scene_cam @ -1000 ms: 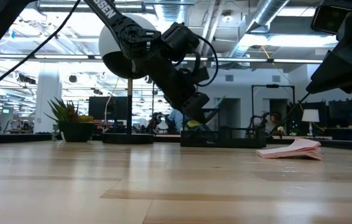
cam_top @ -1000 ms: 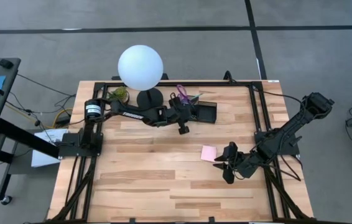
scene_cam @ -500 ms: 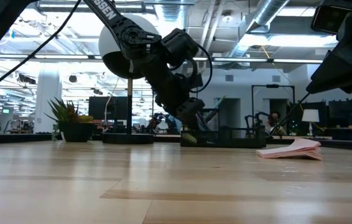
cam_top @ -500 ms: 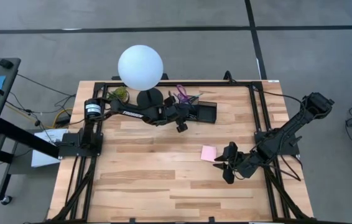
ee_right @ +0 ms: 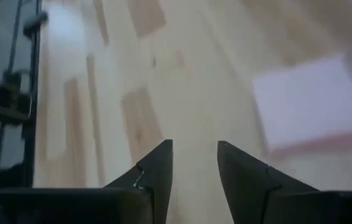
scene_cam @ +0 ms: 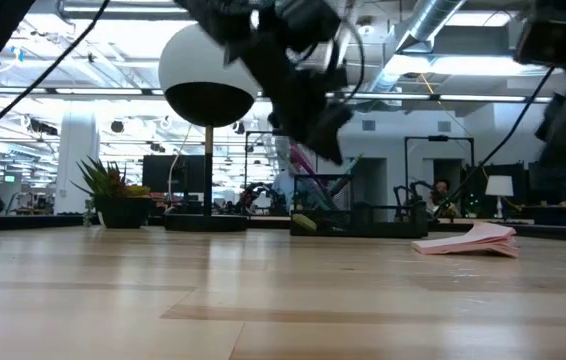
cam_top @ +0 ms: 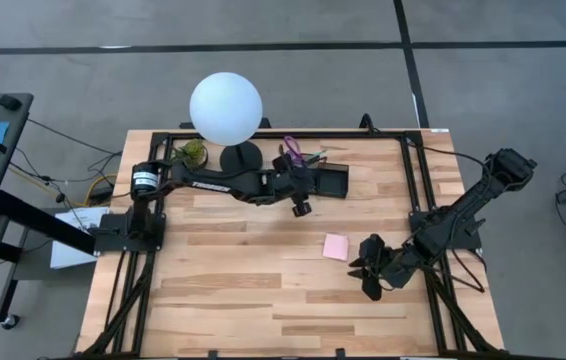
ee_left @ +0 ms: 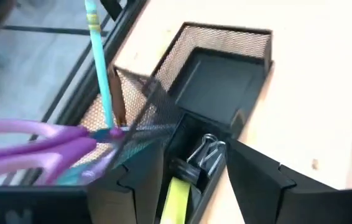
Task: Pick and place office supplies into organizer
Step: Put the pink sticky notes into the black desk organizer
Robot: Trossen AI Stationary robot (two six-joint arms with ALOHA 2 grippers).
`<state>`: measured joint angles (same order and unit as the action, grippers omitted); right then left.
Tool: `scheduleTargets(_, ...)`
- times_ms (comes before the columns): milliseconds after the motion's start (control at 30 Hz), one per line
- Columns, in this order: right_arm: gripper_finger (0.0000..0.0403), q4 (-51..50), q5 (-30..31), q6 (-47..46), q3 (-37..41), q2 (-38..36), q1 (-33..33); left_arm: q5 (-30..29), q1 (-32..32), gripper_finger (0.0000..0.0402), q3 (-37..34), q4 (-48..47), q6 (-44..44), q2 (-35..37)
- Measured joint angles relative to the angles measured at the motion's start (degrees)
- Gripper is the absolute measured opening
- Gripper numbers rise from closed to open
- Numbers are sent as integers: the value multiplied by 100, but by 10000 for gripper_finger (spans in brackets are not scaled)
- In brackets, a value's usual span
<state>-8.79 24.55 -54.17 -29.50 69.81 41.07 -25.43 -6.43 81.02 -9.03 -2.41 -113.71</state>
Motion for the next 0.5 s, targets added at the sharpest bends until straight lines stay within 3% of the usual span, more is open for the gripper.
scheduleTargets(100, 121, -67, -265, -152, 2, 196, 109, -107, 160, 168, 624, -688, 132, 17)
scheduleTargets(233, 123, 33, -203, 625, 0, 623, 153, -210, 362, 159, 1194, -1233, 148, 22)
scheduleTargets(500, 161, 141, -107, 1302, 2, 1195, -164, -214, 519, 138, 1390, -1401, 85, 22)
